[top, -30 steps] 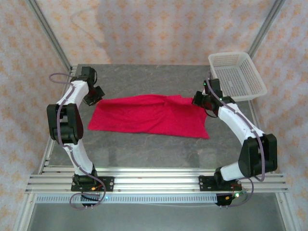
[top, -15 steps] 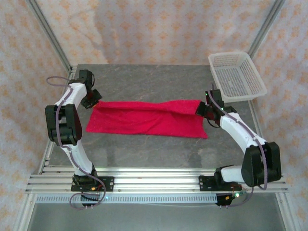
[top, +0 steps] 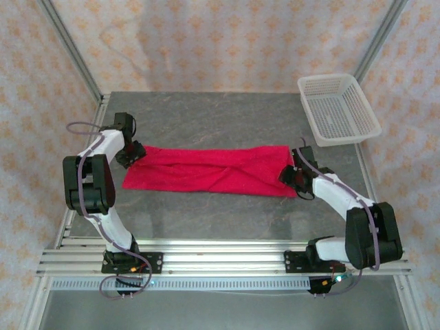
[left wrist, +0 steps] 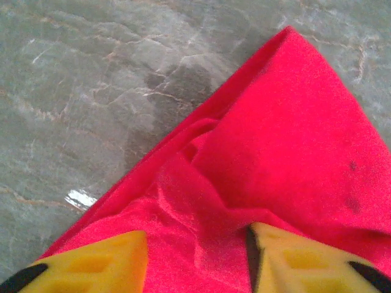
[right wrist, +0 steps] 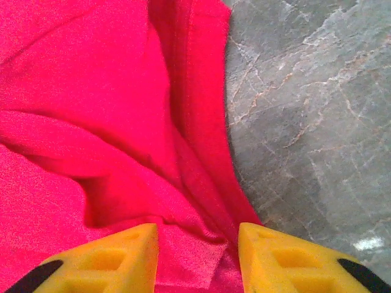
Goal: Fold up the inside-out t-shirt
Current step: Fold the T-shirt at the center of the table, then smooth out the T-shirt at the center of the table.
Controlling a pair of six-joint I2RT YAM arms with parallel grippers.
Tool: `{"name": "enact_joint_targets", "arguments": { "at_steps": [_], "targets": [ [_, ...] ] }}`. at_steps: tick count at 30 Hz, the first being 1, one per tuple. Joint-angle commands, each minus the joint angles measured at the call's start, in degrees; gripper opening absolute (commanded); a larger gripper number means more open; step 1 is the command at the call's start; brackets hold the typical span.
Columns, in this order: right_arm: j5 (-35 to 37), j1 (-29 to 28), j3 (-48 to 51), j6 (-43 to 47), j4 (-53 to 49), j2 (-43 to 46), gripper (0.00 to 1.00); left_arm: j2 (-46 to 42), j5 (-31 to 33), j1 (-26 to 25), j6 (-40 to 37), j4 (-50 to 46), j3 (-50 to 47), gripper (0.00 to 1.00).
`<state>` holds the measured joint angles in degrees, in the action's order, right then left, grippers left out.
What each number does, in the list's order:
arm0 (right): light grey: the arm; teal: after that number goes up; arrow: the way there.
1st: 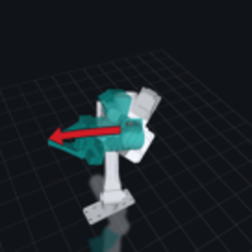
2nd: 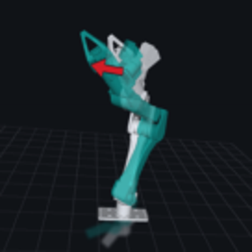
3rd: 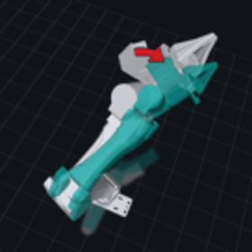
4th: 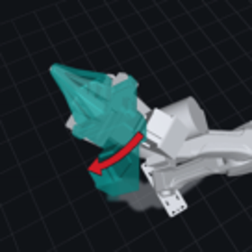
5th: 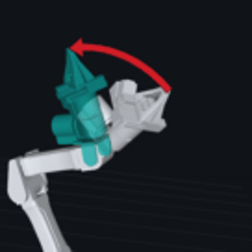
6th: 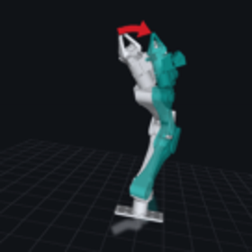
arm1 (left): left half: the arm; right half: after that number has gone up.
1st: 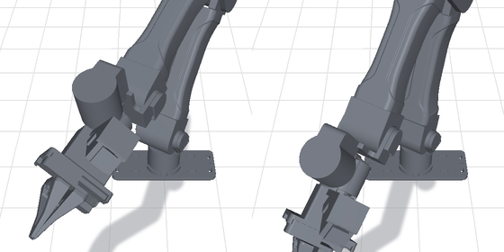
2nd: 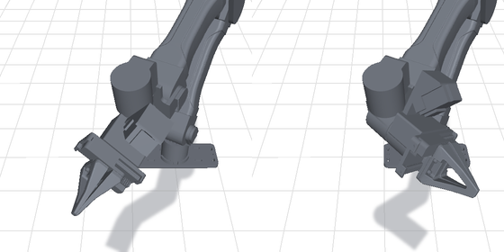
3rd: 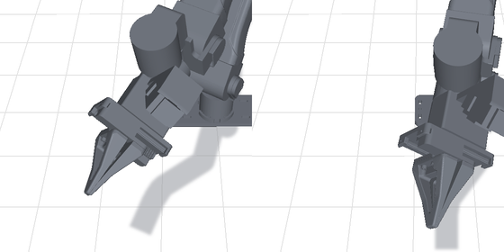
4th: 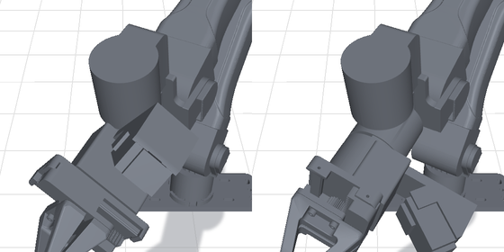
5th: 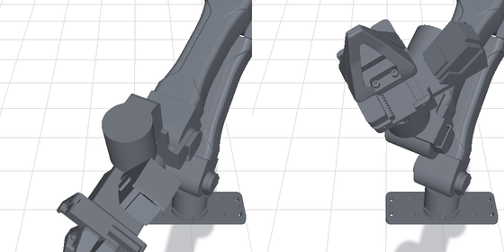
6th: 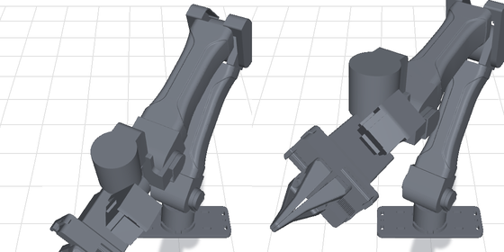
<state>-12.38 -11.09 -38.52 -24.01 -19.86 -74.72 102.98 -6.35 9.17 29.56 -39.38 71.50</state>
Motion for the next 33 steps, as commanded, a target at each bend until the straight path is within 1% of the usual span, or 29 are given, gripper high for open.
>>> {"name": "enact_joint_targets", "arguments": {
  "at_steps": [1, 3, 5, 6, 8, 10, 14, 16, 19, 24, 26, 29, 30, 33],
  "targets": [
    [4.86, -0.9, -5.54, -0.68, -4.22, 3.47, 0.42, -4.65, 4.68, 0.04, 0.76, -1.59, 1.69, 0.58],
    [5.53, -2.24, -8.29, -0.52, -5.45, 4.05, 0.42, -6.79, 8.57, -1.44, 0.74, -3.16, 3.16, 0.6],
    [5.19, -4.54, -10.62, 0.43, -4.18, 2.5, 0.45, -9.23, 11.8, -3.81, 0.75, -3.15, 3.84, 0.6],
    [4.65, -5.36, -11.94, 0.8, -3.6, 0.88, 0.46, -9.98, 11.73, -4.77, 0.71, -2.52, 3.74, 0.59],
    [2.82, -7.3, -15.84, 1.4, -2.92, -5.07, 0.5, -10.61, 9.19, -6.51, 0.74, -0.9, 3.1, 0.59],
    [2.54, -9.52, -20.53, 2.3, -3.4, -11.44, 0.53, -10.23, 7.13, -7.42, 2.88, 0.27, 2.45, 0.58],
    [3.4, -12.52, -30.21, 4.71, -6.19, -22.69, 0.57, -8.16, 5.56, -7.94, 3.22, 0.21, 2.44, 0.57],
    [3.64, -13.46, -34.1, 5.65, -7.93, -26.46, 0.58, -7.48, 5.56, -7.94, 2.96, -0.18, 2.67, 0.56],
    [3.51, -14.12, -38.45, 5.43, -11.31, -30.27, 0.59, -7.37, 5.64, -7.94, 2.69, 0.0, 2.49, 0.56],
    [3.1, -14.91, -39.18, 3.8, -12.71, -31.98, 0.58, -6.89, 6.0, -7.94, 2.43, -0.3, 2.45, 0.56],
    [3.11, -15.33, -38.93, 3.45, -13.01, -31.98, 0.52, -6.64, 6.0, -7.94, 2.29, -0.68, 2.69, 0.56],
    [3.67, -15.88, -38.7, 3.22, -14.05, -31.35, 0.39, -6.72, 6.09, -7.94, 2.17, -0.97, 2.78, 0.55],
    [3.6, -16.02, -38.59, 3.18, -14.11, -31.07, 0.33, -6.8, 6.17, -7.94, 2.17, -1.05, 2.72, 0.55],
    [3.56, -16.32, -38.21, 3.0, -14.77, -29.92, 0.09, -7.13, 6.11, -7.94, 2.17, -1.32, 2.76, 0.55]
  ]
}}
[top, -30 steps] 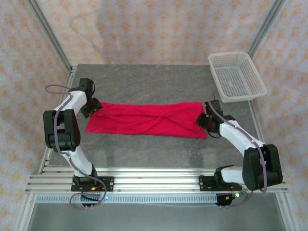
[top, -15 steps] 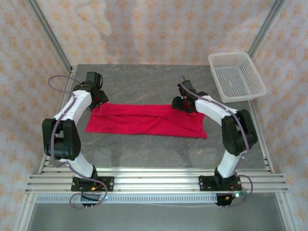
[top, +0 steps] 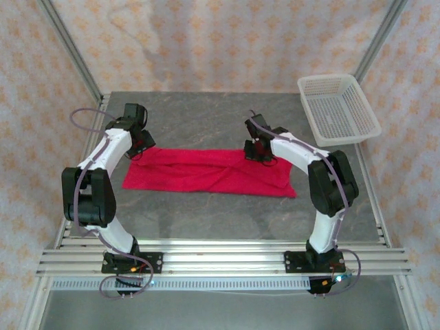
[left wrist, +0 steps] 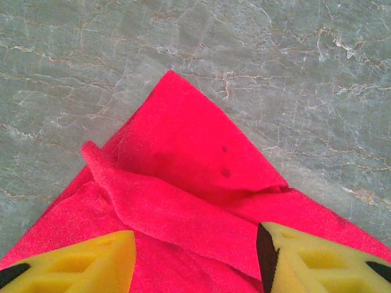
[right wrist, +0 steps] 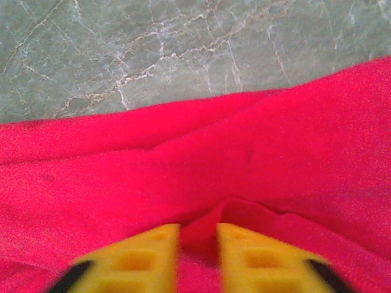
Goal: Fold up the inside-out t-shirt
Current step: Smooth out the T-shirt at the center of the table.
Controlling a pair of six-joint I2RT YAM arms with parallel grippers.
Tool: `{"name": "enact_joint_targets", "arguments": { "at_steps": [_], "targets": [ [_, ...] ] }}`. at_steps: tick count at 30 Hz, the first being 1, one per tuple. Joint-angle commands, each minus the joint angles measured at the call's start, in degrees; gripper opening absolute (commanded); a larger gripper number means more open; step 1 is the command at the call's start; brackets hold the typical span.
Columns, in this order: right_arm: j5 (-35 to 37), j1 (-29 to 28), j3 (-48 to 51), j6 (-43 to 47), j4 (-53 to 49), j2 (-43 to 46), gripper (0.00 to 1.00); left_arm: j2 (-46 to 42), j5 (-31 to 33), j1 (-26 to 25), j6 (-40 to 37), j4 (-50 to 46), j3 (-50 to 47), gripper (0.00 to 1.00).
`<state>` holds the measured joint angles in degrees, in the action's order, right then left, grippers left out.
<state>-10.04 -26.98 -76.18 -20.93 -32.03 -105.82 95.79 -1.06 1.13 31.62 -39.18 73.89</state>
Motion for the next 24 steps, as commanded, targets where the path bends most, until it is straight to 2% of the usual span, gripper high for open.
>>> {"name": "enact_joint_targets", "arguments": {
  "at_steps": [1, 6, 12, 13, 15, 19, 21, 24],
  "targets": [
    [1.36, -0.65, -0.58, -0.25, -3.03, 1.75, 0.02, -0.08, 0.75, 0.1, 0.11, -1.64, 0.38, 0.55],
    [2.99, -3.24, 1.31, -2.14, -4.95, 6.72, 0.0, -0.96, 1.06, 0.1, 0.1, -1.98, 0.3, 0.55],
    [-0.67, -8.06, 12.53, -11.52, 1.14, 14.23, 0.0, -1.55, 0.67, 0.15, 0.69, -1.78, -0.63, 0.55],
    [-0.85, -9.15, 15.37, -14.24, 3.13, 15.51, 0.04, -1.73, 0.54, 0.11, 0.8, -1.86, -0.76, 0.55],
    [-1.05, -11.24, 20.53, -19.49, 7.11, 18.01, 0.17, -1.92, 0.35, 0.11, 0.81, -2.02, -1.05, 0.55],
    [3.21, -16.73, 27.96, -24.47, 13.98, 25.09, 0.22, -2.44, 0.53, 0.1, 0.64, -2.12, -1.55, 0.55],
    [5.44, -17.13, 27.75, -23.86, 11.87, 27.6, 0.26, -2.22, 0.28, 0.1, 0.47, -2.35, -1.28, 0.55],
    [13.06, -15.91, 22.95, -18.9, 4.69, 29.36, 0.33, -1.96, -0.23, 0.02, 0.46, -2.31, -0.95, 0.55]
  ]
}}
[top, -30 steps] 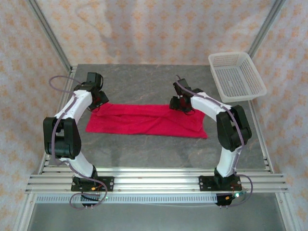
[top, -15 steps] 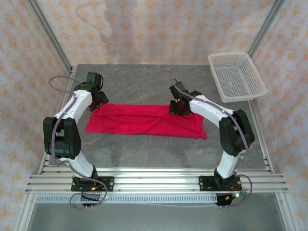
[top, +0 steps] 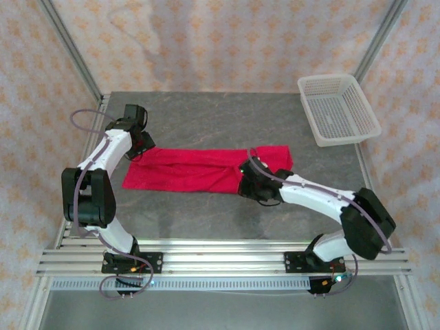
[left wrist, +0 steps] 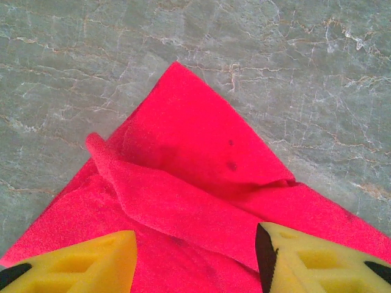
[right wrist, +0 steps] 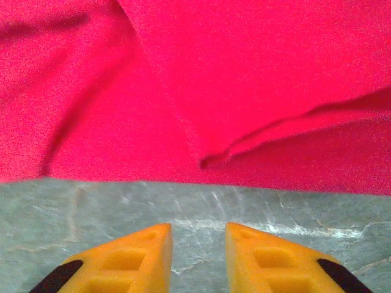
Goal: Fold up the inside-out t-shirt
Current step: Smooth out the T-shirt at the center of the table.
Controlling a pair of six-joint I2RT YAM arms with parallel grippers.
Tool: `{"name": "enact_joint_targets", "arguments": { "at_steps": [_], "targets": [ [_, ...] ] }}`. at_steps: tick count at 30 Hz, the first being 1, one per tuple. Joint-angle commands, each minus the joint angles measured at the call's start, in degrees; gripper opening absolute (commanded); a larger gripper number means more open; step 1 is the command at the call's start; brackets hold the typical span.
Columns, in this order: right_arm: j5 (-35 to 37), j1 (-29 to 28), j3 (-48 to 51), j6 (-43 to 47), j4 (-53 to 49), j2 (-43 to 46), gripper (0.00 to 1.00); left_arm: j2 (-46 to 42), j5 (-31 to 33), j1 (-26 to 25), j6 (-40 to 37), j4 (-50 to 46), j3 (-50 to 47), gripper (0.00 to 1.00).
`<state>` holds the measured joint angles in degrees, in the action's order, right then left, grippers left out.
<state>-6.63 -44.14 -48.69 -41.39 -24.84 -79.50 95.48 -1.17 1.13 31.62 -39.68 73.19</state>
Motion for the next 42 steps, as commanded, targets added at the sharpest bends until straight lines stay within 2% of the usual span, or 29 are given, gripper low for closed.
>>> {"name": "enact_joint_targets", "arguments": {
  "at_steps": [1, 4, 8, 11, 14, 25, 33, 37, 42],
  "targets": [
    [10.19, 2.79, -6.37, 3.32, -3.96, 2.65, 0.35, -1.58, -0.3, -0.05, 0.59, -1.74, -0.23, 0.55],
    [7.64, 9.89, -11.93, 8.28, -5.31, -2.32, 0.35, -1.52, -0.83, -0.38, 1.04, -1.16, -0.39, 0.54],
    [2.12, 16.18, -20.93, 15.08, -5.84, -14.84, 0.38, -0.31, -2.01, -0.76, 1.59, 0.45, -0.68, 0.55],
    [-1.56, 18.37, -27.71, 17.88, -10.1, -23.67, 0.37, 2.15, -2.78, -0.7, 1.13, -0.05, 0.58, 0.55],
    [-4.47, 18.38, -27.71, 18.31, -9.96, -26.05, 0.37, 3.55, -2.37, -0.69, 0.56, -1.02, 1.38, 0.55],
    [-3.9, 12.88, -10.67, 11.9, -6.62, -16.76, 0.38, 4.3, -2.42, -0.42, 0.81, -0.22, 1.01, 0.55],
    [-1.51, 8.99, 2.9, 2.93, -3.07, -2.31, 0.4, 4.66, -1.23, -0.42, -0.05, -1.47, 2.0, 0.55],
    [1.08, 9.06, 2.88, 2.64, -4.49, 1.9, 0.43, 4.98, -1.03, -0.36, -0.49, -2.19, 3.22, 0.55],
    [5.94, 11.06, -5.39, 7.05, -8.19, 0.73, 0.48, 4.63, -1.72, -0.42, -0.44, -2.51, 4.31, 0.55]
  ]
}}
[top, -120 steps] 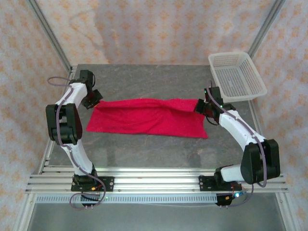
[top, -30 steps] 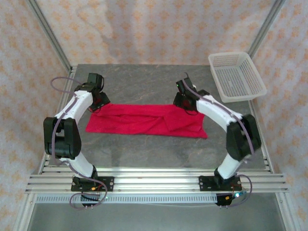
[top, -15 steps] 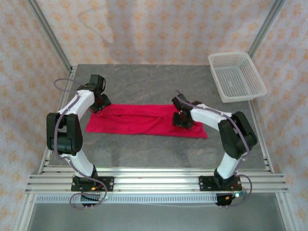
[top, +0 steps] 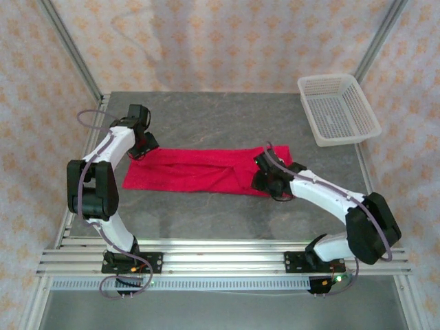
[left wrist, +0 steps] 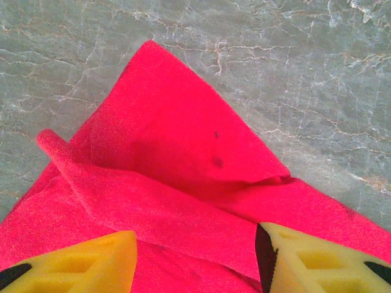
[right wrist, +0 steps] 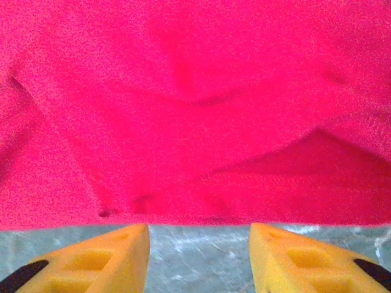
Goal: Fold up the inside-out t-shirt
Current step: Smooth out the T-shirt at the center of the table.
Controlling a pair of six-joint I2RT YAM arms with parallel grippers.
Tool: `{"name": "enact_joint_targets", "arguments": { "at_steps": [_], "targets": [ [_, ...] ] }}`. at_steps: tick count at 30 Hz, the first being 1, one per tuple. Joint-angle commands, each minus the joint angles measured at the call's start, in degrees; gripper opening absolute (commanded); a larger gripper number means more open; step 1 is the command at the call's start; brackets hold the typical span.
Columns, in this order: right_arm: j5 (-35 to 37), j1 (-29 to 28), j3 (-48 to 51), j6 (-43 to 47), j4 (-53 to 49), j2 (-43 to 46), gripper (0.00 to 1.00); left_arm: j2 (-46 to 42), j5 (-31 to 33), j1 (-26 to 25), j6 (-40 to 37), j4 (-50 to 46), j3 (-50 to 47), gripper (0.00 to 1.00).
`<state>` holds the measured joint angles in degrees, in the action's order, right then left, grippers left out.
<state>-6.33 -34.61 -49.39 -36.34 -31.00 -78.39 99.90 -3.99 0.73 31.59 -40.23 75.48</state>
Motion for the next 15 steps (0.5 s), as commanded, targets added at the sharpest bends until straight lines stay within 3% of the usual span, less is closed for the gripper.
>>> {"name": "enact_joint_targets", "arguments": {
  "at_steps": [1, 7, 11, 15],
  "targets": [
    [6.11, 2.81, -6.1, 3.03, -2.55, -1.54, 0.48, 0.21, 0.88, 0.04, -0.42, -1.96, 2.1, 0.55],
    [5.01, 10.89, -14.15, 9.73, -3.51, -12.39, 0.48, 0.47, -0.16, -0.04, -0.17, -1.52, 1.95, 0.55],
    [1.05, 11.05, -17.21, 12.04, -5.08, -17.85, 0.49, 1.17, 0.03, -0.03, -0.3, -1.51, 2.24, 0.55],
    [-1.43, 9.73, -12.64, 11.41, -4.67, -16.31, 0.49, 2.32, 0.06, 0.23, -0.66, -2.49, 3.78, 0.55]
  ]
}}
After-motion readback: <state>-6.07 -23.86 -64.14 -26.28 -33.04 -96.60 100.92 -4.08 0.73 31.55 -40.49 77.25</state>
